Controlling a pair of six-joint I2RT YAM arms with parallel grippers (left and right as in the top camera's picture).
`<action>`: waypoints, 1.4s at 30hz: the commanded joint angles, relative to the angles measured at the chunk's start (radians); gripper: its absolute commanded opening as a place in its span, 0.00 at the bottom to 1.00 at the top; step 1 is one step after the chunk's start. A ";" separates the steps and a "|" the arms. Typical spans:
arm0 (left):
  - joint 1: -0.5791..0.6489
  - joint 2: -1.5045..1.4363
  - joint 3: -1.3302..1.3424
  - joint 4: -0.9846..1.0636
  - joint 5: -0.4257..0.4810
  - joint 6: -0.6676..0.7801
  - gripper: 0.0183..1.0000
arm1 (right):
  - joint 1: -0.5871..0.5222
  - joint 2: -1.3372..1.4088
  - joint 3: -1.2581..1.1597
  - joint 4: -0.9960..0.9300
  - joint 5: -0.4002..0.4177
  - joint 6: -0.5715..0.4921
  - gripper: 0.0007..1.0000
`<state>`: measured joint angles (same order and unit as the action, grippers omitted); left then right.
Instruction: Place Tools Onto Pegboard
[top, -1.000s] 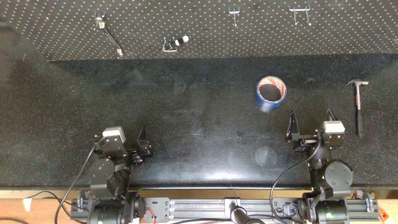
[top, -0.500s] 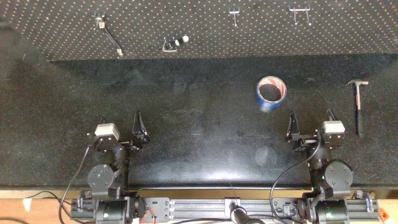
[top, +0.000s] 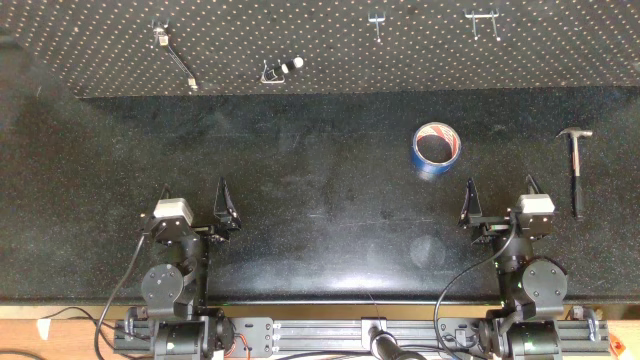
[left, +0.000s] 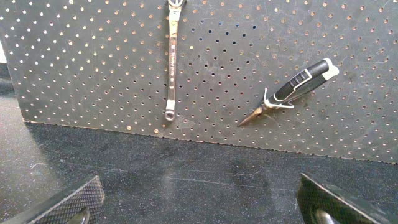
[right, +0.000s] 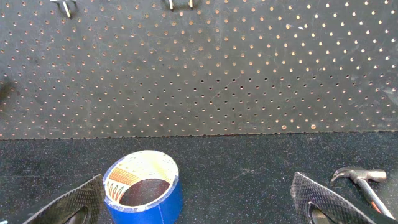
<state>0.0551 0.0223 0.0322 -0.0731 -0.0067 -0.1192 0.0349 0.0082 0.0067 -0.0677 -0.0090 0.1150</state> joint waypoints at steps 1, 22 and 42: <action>-0.003 0.002 -0.027 -0.005 0.010 0.015 1.00 | 0.003 -0.005 -0.003 -0.006 0.009 -0.008 0.98; -0.003 0.002 -0.027 -0.005 0.010 0.015 1.00 | 0.002 -0.001 0.238 -0.309 0.055 0.200 0.98; -0.003 0.002 -0.027 -0.005 0.010 0.015 1.00 | 0.178 1.309 0.941 -0.519 -0.051 0.145 0.97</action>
<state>0.0551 0.0273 0.0277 -0.0692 -0.0025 -0.1169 0.2001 1.2800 0.9009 -0.5873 -0.0551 0.2779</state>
